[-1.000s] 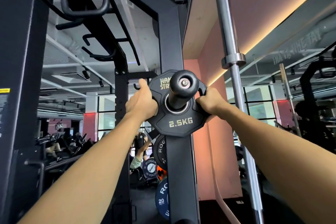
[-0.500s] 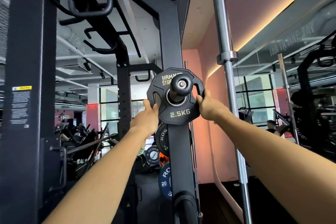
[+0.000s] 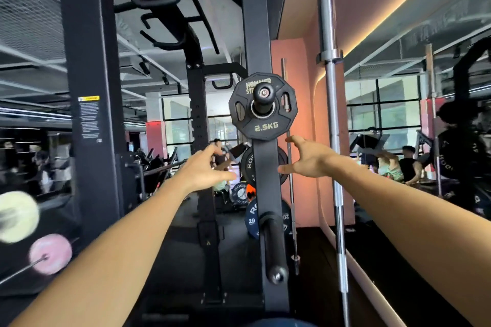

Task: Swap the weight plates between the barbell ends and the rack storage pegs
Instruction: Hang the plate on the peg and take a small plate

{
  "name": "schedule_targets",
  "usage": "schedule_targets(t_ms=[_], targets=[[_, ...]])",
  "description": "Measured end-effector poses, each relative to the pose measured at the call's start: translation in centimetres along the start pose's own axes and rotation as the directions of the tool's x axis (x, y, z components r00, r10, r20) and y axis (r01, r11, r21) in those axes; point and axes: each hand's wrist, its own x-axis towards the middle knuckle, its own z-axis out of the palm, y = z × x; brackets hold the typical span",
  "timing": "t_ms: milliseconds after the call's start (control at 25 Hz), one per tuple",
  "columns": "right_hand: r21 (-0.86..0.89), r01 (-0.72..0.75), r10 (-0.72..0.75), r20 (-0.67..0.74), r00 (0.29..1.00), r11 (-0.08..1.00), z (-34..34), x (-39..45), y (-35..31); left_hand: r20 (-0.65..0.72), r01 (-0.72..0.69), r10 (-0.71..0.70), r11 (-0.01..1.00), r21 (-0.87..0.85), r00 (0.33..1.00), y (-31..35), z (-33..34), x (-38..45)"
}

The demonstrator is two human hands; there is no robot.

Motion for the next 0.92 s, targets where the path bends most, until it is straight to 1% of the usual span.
schedule_targets(t_ms=[200,320,440,600,680,800,920], targets=[[-0.004,0.063,-0.062,0.099,0.993,0.998,2.0,-4.2,-4.7,0.009,0.147,-0.148,0.988,0.038,0.989,-2.2,-4.2,-7.4],[0.025,0.111,-0.113,0.113,0.987,0.994,2.9,-5.9,-8.3,-0.033,0.192,-0.190,0.978,0.077,0.981,-3.8,-7.4,-11.5],[0.060,0.175,-0.182,0.139,0.973,0.983,4.2,-7.8,-13.1,-0.066,0.281,-0.276,0.956,0.086,0.959,-6.5,-11.4,-15.3],[0.115,0.252,-0.268,0.163,0.949,0.961,5.4,-9.3,-20.5,-0.106,0.338,-0.329,0.938,0.074,0.938,-10.3,-16.8,-19.8],[0.127,0.280,-0.298,0.154,0.942,0.952,6.2,-10.3,-25.5,-0.135,0.346,-0.334,0.935,0.077,0.933,-12.3,-20.5,-22.6],[0.144,0.325,-0.346,0.153,0.926,0.935,7.8,-12.0,-32.9,-0.165,0.357,-0.334,0.923,0.140,0.928,-16.1,-25.8,-26.5],[0.167,0.341,-0.367,0.161,0.916,0.925,9.0,-13.3,-39.3,-0.164,0.370,-0.342,0.910,0.186,0.925,-19.5,-30.5,-29.6]])
